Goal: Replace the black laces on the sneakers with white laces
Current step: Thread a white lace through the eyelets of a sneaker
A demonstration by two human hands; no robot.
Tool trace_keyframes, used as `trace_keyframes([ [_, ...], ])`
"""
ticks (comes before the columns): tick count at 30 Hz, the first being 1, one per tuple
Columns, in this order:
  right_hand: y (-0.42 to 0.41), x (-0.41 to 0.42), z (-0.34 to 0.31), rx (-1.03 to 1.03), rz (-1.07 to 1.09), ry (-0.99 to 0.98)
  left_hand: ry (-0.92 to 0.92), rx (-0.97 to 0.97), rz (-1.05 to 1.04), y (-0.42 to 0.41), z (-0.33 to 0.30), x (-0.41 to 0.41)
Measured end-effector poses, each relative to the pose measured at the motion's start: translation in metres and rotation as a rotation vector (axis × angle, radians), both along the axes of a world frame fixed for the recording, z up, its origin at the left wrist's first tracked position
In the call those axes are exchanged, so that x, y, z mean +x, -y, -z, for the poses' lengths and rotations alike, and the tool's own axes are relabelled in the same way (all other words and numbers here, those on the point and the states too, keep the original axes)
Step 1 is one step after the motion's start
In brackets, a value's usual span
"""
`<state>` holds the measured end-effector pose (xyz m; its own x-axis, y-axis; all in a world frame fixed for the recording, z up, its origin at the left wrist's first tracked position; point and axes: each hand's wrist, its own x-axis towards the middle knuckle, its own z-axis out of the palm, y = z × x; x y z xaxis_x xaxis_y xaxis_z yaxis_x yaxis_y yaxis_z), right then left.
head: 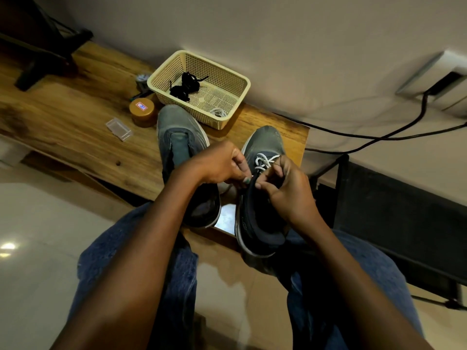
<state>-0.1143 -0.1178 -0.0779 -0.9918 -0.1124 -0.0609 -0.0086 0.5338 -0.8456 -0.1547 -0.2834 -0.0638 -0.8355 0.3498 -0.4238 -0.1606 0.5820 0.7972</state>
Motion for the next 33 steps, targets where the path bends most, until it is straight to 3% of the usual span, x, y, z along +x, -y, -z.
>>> trace_keyframes([
  [6,0.000,0.002,0.004,-0.218,0.054,0.044,0.063,0.094,-0.054,0.002,0.001,0.001],
  [8,0.000,0.002,0.001,-0.174,0.041,0.022,0.073,0.094,-0.033,0.002,0.000,0.002],
  [12,-0.013,0.002,-0.003,0.284,-0.019,-0.148,0.042,0.003,0.036,-0.001,0.000,0.003],
  [14,-0.026,0.000,-0.002,0.517,-0.031,-0.117,-0.011,-0.053,0.011,0.001,-0.001,0.003],
  [19,-0.035,-0.002,0.003,0.220,-0.010,0.040,-0.213,-0.278,0.005,0.006,-0.012,0.008],
  [29,-0.034,-0.007,0.008,0.146,0.039,0.072,-0.285,-0.466,0.014,0.018,-0.015,0.008],
  [33,-0.035,-0.007,0.004,0.133,0.011,0.102,-0.382,-0.462,-0.088,0.015,-0.009,0.004],
])
